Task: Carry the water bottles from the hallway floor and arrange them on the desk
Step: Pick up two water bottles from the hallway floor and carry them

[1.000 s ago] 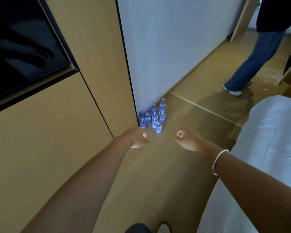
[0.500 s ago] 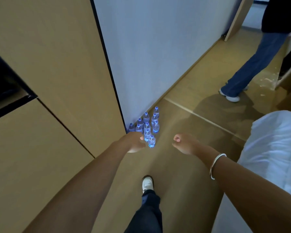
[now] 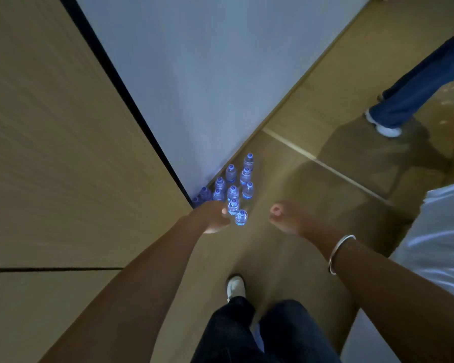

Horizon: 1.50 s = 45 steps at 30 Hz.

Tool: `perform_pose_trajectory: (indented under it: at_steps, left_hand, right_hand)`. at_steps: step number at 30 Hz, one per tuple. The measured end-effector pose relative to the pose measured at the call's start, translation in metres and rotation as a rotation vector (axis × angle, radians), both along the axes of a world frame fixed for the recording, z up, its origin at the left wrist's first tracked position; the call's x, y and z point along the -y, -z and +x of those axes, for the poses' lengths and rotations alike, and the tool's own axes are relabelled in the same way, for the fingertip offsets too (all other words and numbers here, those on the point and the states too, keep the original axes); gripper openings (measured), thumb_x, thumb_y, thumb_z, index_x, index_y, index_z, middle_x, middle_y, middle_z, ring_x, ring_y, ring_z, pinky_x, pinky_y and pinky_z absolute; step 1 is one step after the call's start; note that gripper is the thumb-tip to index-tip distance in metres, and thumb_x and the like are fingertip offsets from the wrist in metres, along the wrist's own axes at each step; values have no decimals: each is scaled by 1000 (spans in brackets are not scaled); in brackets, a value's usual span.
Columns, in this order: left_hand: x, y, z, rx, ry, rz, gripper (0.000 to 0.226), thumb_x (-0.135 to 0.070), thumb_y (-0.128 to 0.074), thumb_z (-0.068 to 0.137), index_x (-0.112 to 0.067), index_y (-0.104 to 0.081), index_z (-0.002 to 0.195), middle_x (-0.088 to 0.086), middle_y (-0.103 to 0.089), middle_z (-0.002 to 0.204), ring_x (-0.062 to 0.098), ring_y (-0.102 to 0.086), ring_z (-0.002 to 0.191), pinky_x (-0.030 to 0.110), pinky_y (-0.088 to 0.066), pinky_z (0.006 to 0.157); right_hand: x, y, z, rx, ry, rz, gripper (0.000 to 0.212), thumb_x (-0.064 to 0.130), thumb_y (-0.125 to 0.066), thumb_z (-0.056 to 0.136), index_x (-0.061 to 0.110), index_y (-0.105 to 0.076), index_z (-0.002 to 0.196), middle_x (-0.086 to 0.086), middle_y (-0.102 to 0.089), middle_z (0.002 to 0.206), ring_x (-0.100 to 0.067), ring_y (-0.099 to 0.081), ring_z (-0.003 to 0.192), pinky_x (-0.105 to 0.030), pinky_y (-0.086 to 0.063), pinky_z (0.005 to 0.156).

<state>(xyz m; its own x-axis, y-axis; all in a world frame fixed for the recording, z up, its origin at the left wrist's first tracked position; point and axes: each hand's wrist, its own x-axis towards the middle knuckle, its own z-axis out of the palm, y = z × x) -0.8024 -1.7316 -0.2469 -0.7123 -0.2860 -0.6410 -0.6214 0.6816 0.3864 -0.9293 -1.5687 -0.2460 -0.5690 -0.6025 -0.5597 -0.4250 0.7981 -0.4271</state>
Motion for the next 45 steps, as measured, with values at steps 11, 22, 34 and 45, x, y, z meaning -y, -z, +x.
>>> perform_pose_trajectory:
  at_steps: [11,22,34,45]
  left_hand:
    - [14,125,-61,107,-272,21,32,-32,-55,86,-16,-56,114,5,-59,121,24,-52,114,35,-42,98]
    - [30,275,-124,136,-495,74,32,-31,-55,86,-17,-56,114,2,-60,115,23,-54,110,36,-42,96]
    - [61,488,-141,115,-691,66,48,-30,-58,89,-17,-43,132,4,-54,127,24,-52,116,36,-40,96]
    - [72,600,-165,-132,-737,67,75,-32,-80,70,-17,-41,132,3,-47,131,20,-46,121,33,-39,98]
  right_hand:
    - [16,120,-40,238,-40,116,31,18,-51,87,7,-59,115,-9,-59,119,-25,-54,112,-30,-41,94]
    - [47,271,-101,294,0,109,41,24,-54,88,15,-50,128,-2,-52,128,-17,-51,115,-32,-40,100]
    - [71,480,-101,310,102,105,66,20,-65,81,20,-34,140,-3,-41,130,-17,-48,113,-30,-41,94]
    - [96,587,-116,249,-98,5,83,25,-74,75,25,-27,143,0,-38,137,-22,-39,123,-37,-40,100]
